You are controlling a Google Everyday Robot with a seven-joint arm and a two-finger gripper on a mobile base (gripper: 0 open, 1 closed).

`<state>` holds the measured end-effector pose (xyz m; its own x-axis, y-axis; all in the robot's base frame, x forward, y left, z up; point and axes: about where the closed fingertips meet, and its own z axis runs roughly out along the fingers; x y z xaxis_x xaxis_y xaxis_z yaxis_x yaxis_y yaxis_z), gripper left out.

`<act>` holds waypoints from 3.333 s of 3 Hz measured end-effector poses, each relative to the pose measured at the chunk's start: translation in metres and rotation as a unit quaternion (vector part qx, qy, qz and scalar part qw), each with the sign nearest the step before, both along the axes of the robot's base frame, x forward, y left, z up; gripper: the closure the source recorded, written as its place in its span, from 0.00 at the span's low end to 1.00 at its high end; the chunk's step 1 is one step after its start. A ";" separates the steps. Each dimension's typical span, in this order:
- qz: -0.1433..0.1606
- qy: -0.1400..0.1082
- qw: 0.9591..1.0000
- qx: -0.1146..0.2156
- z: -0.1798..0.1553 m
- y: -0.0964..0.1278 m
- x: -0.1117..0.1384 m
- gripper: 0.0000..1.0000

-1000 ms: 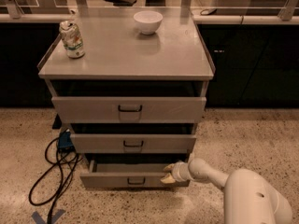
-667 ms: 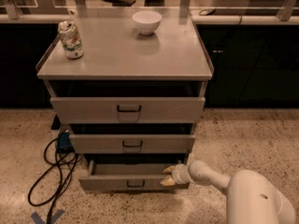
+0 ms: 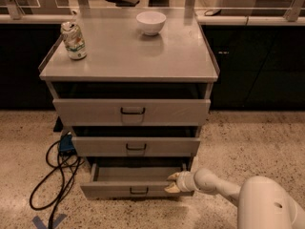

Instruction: Open bottom drawer

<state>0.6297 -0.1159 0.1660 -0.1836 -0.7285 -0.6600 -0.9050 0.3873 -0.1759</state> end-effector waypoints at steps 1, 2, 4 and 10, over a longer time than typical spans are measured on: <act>-0.001 -0.002 1.000 -0.002 0.000 -0.002 -0.011 1.00; 0.002 -0.020 1.000 -0.007 0.010 -0.003 -0.008 1.00; 0.001 -0.019 1.000 -0.008 0.011 -0.005 -0.022 1.00; -0.002 -0.045 0.998 -0.034 0.024 -0.027 -0.071 1.00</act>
Offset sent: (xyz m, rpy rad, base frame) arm -0.3267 -0.0595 0.0223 -0.0778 -0.0494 0.0197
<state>0.5586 -0.1425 0.1903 -0.1283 -0.7715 -0.6231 -0.8827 0.3753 -0.2828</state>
